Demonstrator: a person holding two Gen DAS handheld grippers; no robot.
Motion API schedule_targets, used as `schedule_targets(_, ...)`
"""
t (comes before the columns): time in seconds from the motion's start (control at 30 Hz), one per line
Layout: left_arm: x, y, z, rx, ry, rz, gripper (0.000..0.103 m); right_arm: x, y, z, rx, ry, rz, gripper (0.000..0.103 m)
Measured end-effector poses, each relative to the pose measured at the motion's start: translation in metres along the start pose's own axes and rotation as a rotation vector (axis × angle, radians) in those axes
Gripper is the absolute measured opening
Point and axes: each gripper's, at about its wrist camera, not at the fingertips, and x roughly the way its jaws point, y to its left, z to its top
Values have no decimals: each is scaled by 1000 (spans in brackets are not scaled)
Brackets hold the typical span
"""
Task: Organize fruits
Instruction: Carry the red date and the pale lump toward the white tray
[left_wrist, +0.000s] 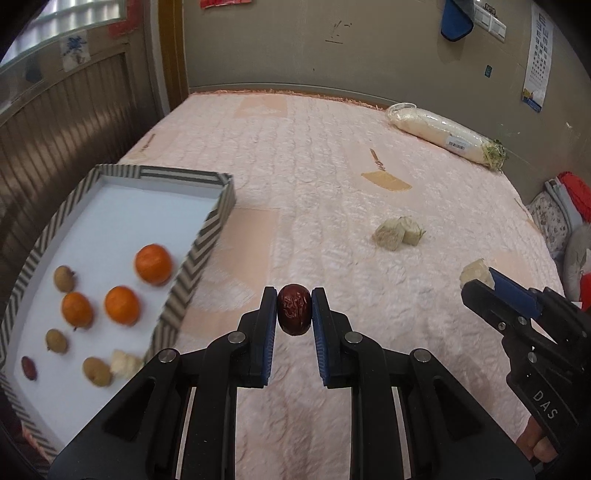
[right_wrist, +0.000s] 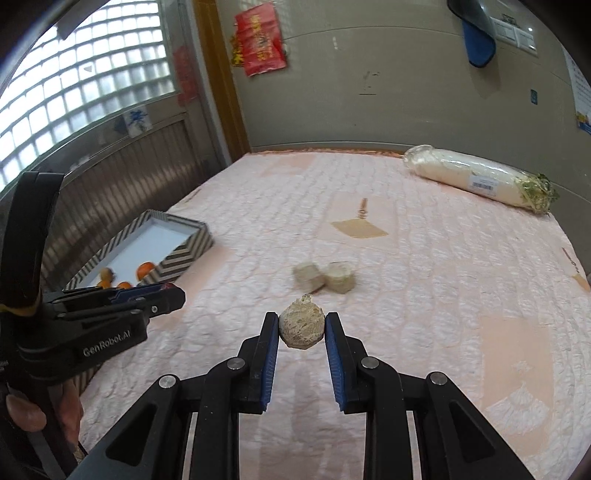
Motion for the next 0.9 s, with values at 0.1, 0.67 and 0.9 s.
schedule_targets(0.1, -9, 7, -6, -7, -14, 16, 18, 0, 13, -1, -20, -1, 17, 24)
schedule_targets(0.67, -40, 51, -23, -59, -73, 89, 18, 2, 76, -1, -121, -8, 89, 24)
schedule_targets(0.9, -45, 61, -26, -77, -86, 108, 18, 3, 90, 0, -149, -7, 102, 24)
